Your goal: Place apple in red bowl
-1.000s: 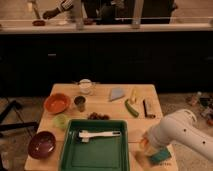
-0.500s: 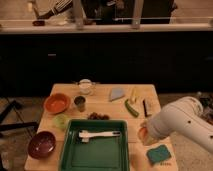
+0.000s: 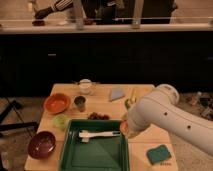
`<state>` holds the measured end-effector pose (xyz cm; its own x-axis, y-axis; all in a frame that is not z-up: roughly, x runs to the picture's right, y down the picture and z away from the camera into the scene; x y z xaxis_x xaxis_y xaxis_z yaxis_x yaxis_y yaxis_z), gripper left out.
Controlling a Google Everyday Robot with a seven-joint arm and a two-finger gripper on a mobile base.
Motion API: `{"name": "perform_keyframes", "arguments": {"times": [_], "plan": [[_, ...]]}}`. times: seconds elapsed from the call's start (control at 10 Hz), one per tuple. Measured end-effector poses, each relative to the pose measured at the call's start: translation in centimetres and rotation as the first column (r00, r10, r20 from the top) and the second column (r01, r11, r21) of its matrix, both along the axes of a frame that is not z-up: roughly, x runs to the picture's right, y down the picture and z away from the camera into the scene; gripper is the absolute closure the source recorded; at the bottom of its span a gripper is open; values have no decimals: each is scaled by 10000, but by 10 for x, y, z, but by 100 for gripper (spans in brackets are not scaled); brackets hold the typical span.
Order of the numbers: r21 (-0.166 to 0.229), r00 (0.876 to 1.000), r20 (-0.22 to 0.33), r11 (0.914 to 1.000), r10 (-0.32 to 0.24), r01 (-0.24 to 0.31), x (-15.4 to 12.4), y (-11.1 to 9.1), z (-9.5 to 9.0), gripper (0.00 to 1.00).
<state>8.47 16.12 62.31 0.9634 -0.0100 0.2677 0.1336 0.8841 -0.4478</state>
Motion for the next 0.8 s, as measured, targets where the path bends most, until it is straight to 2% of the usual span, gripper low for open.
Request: {"name": "perform_keyframes", "arguments": {"times": [0.3, 0.6, 0.7, 0.8], "plan": [[218, 9948, 757, 9975, -680, 665, -72, -11, -11, 100], [359, 9803, 1542, 9922, -1237, 1195, -137, -17, -21, 100], [345, 9749, 1767, 9907, -1353, 1313, -153, -18, -24, 100], [372, 9741, 1784, 9902, -1390, 1344, -155, -18, -24, 100]]}}
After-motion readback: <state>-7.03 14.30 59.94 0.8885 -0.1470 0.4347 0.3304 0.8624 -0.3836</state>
